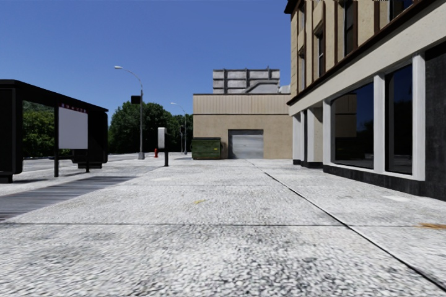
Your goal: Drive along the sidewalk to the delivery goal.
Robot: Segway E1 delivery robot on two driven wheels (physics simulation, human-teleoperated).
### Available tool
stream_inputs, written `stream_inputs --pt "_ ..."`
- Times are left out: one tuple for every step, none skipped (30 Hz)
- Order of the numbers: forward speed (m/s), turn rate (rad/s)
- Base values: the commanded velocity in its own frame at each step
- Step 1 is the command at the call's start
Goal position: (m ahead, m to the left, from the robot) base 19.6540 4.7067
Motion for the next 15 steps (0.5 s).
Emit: stream_inputs --pt "2.0 0.0" --pt "2.0 0.1" --pt "2.0 0.1" --pt "2.0 0.56" --pt "2.0 0.81" --pt "2.0 0.95" --pt "2.0 1.01" --pt "2.0 1.01" --pt "2.0 1.03" --pt "2.0 1.04" --pt "2.0 1.04" --pt "2.0 1.04" --pt "2.0 1.04" --pt "2.0 1.04" --pt "2.0 1.04"
